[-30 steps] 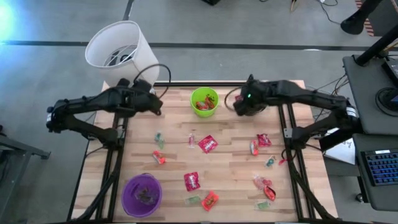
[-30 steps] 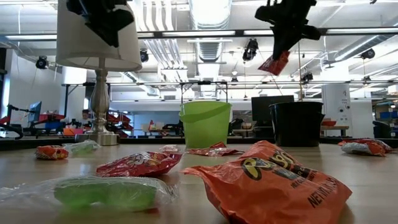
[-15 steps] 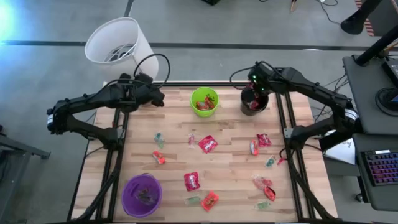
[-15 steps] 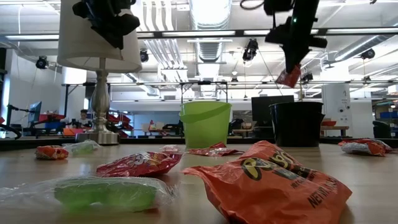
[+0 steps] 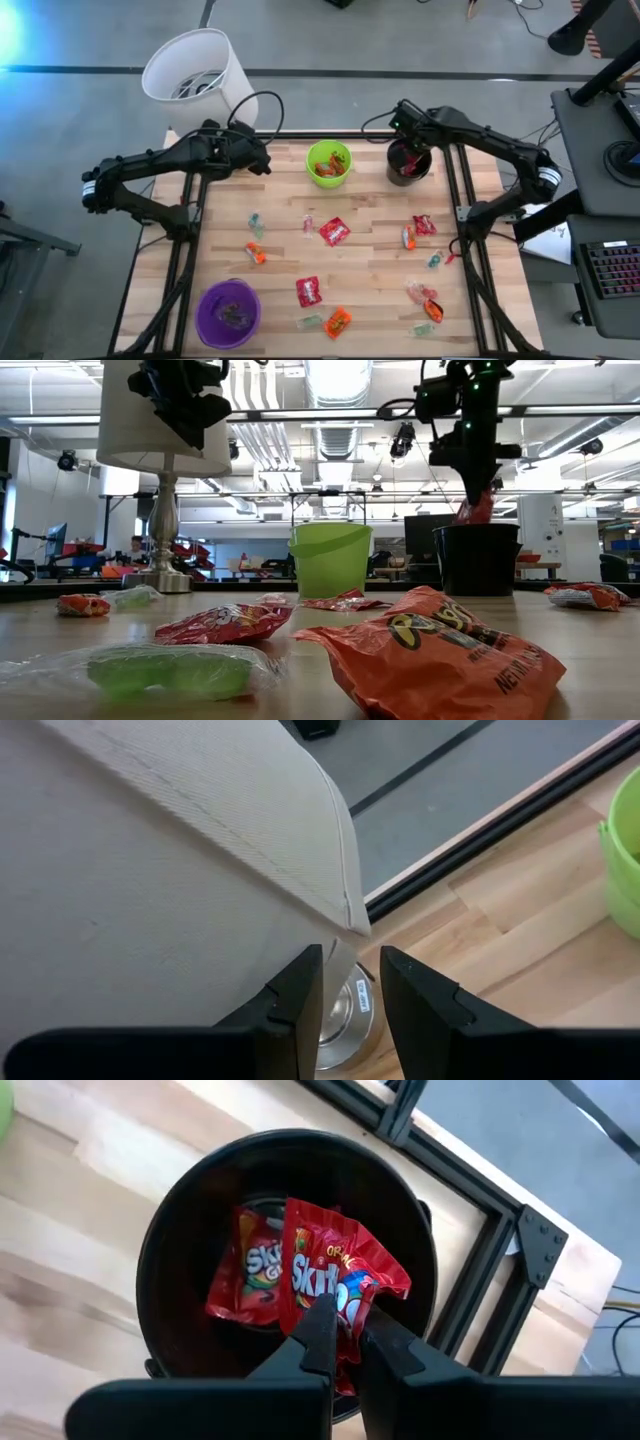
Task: Sort candy
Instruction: Put the red candy into the black bucket
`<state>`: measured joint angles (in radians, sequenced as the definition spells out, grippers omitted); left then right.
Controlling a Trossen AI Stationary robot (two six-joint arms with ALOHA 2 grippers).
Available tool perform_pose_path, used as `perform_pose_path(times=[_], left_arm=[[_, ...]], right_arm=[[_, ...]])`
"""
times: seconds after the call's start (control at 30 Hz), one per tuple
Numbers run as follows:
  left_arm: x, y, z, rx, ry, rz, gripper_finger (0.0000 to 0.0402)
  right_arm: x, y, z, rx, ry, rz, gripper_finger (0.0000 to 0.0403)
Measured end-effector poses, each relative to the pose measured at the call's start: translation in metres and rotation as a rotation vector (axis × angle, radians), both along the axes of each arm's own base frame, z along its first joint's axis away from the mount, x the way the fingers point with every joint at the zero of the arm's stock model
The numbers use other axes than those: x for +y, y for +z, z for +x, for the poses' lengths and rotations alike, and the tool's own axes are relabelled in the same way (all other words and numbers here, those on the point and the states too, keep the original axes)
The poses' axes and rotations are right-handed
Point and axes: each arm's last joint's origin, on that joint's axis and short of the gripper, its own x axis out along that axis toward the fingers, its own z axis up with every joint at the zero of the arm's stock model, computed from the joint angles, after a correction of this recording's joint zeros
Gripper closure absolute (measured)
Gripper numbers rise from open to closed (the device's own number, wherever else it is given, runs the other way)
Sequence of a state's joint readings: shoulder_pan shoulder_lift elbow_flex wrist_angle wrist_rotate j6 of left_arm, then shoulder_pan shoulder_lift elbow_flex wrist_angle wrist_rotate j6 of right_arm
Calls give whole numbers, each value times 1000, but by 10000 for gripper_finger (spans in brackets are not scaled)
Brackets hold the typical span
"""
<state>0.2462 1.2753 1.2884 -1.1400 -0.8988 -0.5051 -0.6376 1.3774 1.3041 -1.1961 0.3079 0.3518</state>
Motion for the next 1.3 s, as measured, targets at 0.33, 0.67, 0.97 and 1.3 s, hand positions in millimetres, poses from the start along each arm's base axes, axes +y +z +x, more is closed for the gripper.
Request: perform_pose_path(times=[0.33,0.67,0.97,1.3], left_arm=[[0,0,0,20,-30,-21,315],[0,0,1,30,-59,-30,315],[-2,3,8,-1,-184,-114,271],[-7,1,36,-192,-367,-354,253]], right_arm=[[-4,-10,5,54,31,19,345],[-5,-8,6,36,4,16,308],[-7,6,9,-5,11,-16,291],[0,10,7,-17,32,20,293]])
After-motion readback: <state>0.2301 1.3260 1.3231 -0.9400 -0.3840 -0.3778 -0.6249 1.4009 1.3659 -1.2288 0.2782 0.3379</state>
